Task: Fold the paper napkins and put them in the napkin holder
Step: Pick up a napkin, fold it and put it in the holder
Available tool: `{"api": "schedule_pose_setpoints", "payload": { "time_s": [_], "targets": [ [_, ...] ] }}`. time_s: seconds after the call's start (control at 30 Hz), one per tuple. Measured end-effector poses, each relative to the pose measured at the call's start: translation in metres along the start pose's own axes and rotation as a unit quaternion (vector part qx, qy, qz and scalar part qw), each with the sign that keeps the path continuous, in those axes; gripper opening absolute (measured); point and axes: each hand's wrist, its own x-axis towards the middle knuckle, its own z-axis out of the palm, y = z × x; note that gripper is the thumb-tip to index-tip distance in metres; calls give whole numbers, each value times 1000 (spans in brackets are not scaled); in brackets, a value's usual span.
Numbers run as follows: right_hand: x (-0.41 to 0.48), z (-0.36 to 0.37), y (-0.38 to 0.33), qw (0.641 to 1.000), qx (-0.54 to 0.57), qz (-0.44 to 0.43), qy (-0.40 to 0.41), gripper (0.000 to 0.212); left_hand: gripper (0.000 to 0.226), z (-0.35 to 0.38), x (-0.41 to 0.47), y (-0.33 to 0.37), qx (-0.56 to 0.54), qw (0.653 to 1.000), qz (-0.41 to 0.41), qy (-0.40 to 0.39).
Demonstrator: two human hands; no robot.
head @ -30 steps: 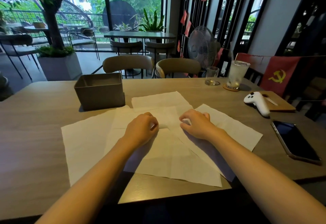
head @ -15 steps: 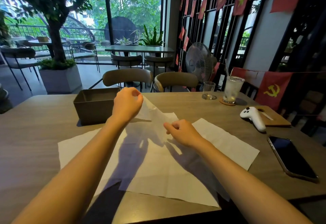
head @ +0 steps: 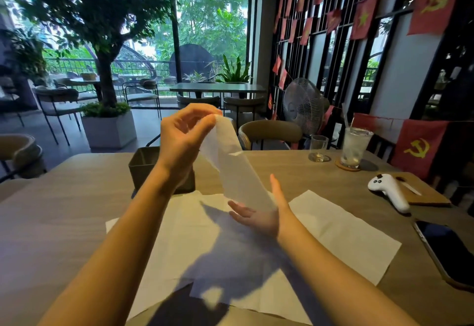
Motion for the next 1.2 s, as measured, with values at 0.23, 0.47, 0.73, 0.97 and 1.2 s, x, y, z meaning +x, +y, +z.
{"api": "schedule_pose_setpoints", "payload": {
  "time_s": [0.23, 0.47, 0.73, 0.97, 1.2],
  "targets": [
    [-13, 1, -24, 983, -67, -60, -160, 41, 24, -35, -3, -12, -99, 989, -8, -111],
    [-39, 8, -67, 978, -84, -150, -117, 27, 36, -55, -29, -45, -76, 983, -162, -29],
    [-59, 35, -104, 948, -134, -204, -205, 30, 66, -52, -45, -83, -49, 914, -399, -56],
    [-77, 65, -106, 920, -221, -193, -258, 33, 98, -25, -49, -89, -25, 848, -491, -196],
    [-63, 23, -90, 964, -145, -147, -166, 47, 28, -21, -44, -76, 30, 895, -431, -108]
  ]
}}
